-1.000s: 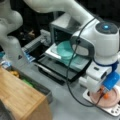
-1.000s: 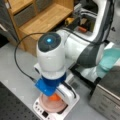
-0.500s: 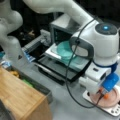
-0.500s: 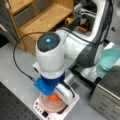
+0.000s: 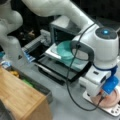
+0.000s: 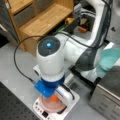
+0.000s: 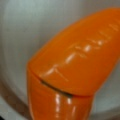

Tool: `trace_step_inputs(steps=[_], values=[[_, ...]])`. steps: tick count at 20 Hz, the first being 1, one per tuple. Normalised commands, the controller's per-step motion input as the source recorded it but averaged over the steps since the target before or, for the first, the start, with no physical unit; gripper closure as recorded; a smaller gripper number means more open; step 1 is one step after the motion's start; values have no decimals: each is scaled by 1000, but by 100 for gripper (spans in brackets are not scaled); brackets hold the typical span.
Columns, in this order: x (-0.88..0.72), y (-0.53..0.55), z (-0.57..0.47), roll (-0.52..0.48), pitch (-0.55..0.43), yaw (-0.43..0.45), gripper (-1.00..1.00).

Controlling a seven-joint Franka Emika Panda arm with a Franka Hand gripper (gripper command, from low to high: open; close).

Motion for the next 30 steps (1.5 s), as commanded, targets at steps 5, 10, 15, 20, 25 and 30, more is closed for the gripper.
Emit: trace_step_inputs(steps=[5, 10, 15, 20, 25, 30], values=[[-69, 86, -82, -309, -88, 16, -100], [-121, 72, -100, -301, -99, 19, -100], [-142, 54, -153, -298, -123, 24, -100], [-129, 36, -163, -295, -161, 25, -100], [-120, 53, -115, -290, -155, 20, -100], [-126, 77, -119, -285, -156, 8, -100]])
